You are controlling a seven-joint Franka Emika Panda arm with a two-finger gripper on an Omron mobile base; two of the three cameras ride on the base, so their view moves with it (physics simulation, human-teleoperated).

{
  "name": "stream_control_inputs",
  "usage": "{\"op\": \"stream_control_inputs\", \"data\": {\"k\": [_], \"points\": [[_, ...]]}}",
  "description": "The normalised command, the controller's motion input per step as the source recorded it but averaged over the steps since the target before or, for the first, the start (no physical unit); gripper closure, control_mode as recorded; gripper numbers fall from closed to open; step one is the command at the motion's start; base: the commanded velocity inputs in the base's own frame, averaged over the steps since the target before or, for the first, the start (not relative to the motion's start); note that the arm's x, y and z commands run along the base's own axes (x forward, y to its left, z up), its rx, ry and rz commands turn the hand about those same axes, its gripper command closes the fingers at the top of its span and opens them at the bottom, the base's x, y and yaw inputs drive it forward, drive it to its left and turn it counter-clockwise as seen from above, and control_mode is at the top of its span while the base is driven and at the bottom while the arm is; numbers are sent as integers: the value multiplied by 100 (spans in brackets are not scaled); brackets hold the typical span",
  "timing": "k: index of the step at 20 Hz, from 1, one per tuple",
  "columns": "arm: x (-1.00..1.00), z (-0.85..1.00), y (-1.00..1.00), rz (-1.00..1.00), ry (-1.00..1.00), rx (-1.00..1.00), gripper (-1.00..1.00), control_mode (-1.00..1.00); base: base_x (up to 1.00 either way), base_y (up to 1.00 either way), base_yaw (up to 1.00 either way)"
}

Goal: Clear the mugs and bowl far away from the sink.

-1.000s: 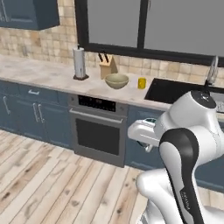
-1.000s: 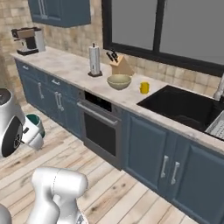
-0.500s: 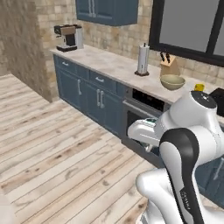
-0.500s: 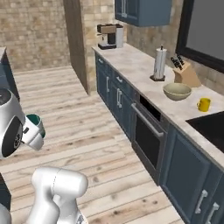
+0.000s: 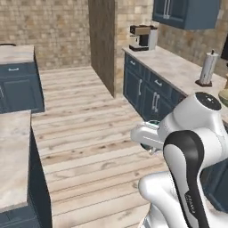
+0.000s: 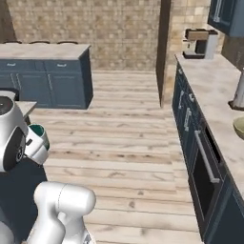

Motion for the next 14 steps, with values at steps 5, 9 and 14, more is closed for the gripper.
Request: {"op": "stream_control_inputs", "data": {"k": [5,9,14], "points": [[0,0,0,0,0,0,100,100,0,-33,66],[0,0,0,0,0,0,100,100,19,-33,68],[0,0,0,0,0,0,100,100,51,-40,67]]}}
